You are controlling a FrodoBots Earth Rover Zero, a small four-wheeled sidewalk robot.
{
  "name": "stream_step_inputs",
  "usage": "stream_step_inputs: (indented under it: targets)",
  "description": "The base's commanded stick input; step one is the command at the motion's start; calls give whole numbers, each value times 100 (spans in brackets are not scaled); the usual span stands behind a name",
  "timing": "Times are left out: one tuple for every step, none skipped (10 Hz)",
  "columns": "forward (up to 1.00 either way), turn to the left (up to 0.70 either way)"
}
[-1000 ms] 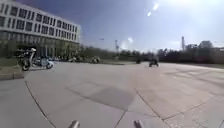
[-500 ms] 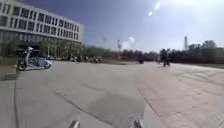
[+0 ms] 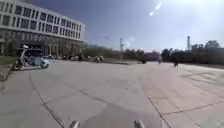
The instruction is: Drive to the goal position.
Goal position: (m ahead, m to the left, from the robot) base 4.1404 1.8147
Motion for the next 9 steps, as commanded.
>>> stream_step_inputs:
  targets:
    - [85,0]
    - [85,0]
    - [85,0]
    - [0,0]
    - [0,0]
    - [0,0]
    - [0,46]
    - [0,73]
    - [0,85]
